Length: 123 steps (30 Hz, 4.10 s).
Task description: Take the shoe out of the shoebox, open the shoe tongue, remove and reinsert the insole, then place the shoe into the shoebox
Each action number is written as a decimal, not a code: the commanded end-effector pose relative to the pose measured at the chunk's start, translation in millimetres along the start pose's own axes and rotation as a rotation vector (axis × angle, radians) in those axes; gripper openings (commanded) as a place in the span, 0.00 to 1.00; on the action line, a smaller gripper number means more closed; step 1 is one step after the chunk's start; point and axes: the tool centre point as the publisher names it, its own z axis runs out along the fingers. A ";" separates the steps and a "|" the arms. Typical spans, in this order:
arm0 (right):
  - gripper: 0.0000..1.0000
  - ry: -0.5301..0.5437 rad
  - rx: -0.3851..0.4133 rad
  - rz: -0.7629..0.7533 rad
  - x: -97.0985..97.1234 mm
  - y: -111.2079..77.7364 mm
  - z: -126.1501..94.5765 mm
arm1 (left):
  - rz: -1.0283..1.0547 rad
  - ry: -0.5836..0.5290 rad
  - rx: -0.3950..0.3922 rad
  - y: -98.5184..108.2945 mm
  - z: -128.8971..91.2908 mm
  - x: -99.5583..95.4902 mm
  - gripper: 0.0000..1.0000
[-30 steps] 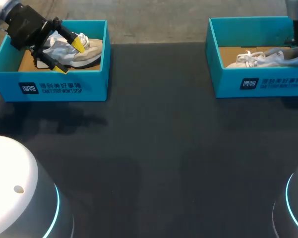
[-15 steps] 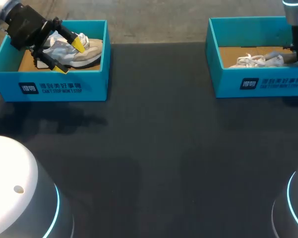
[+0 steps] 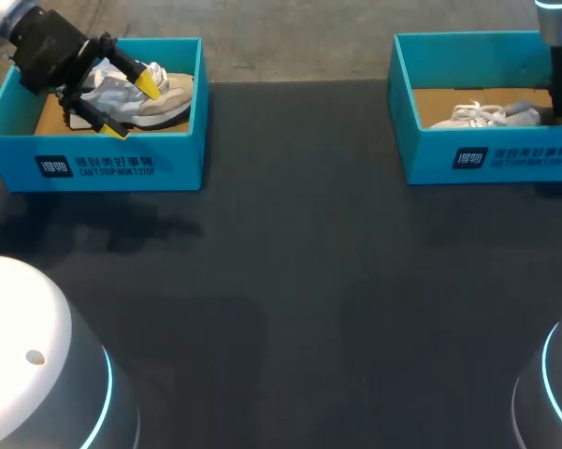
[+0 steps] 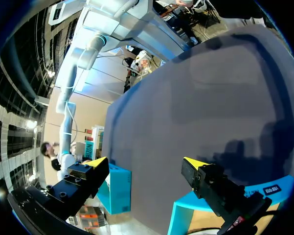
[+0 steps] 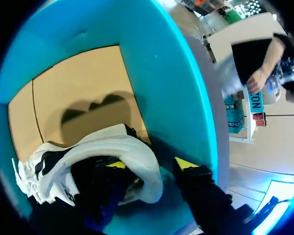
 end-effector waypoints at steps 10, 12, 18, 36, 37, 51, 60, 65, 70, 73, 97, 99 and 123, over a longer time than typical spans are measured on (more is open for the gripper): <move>0.98 0.127 -0.084 0.014 -4.3 -33.4 -60.7 | 0.001 0.002 0.000 0.4 0.1 -0.1 1.00; 0.95 0.140 -0.097 -0.001 -1.8 -37.7 -69.1 | 0.001 0.002 0.000 0.4 0.1 -0.1 1.00; 1.00 0.205 -0.154 -0.017 0.6 -54.9 -100.6 | 0.001 0.002 0.000 0.4 0.1 -0.1 1.00; 1.00 0.267 -0.242 -0.134 9.1 -101.4 -142.8 | 0.001 0.002 0.000 0.4 0.1 -0.1 1.00; 1.00 0.263 -0.243 -0.141 10.1 -107.3 -144.0 | 0.001 0.002 0.000 0.4 0.1 -0.1 1.00; 1.00 0.285 -0.223 -0.158 16.2 -147.5 -155.0 | 0.001 0.002 0.000 0.4 0.1 -0.1 1.00; 1.00 0.285 -0.223 -0.158 16.2 -147.5 -155.0 | 0.001 0.002 0.000 0.4 0.1 -0.1 1.00; 1.00 0.285 -0.223 -0.158 16.2 -147.5 -155.0 | 0.001 0.002 0.000 0.4 0.1 -0.1 1.00; 1.00 0.285 -0.223 -0.158 16.2 -147.5 -155.0 | 0.002 0.016 -0.027 3.0 -0.3 -0.5 1.00; 1.00 0.285 -0.223 -0.158 16.2 -147.5 -155.0 | 0.050 0.081 -0.120 12.8 -3.5 0.3 1.00; 1.00 0.285 -0.223 -0.158 16.2 -147.5 -155.0 | 0.067 0.513 -0.419 112.6 -106.2 79.6 1.00; 1.00 0.285 -0.223 -0.158 16.2 -147.5 -155.0 | 0.050 0.523 -0.424 120.3 -113.9 86.7 1.00; 1.00 0.285 -0.223 -0.158 16.2 -147.5 -155.0 | -0.006 0.704 -0.428 211.2 -182.9 190.4 1.00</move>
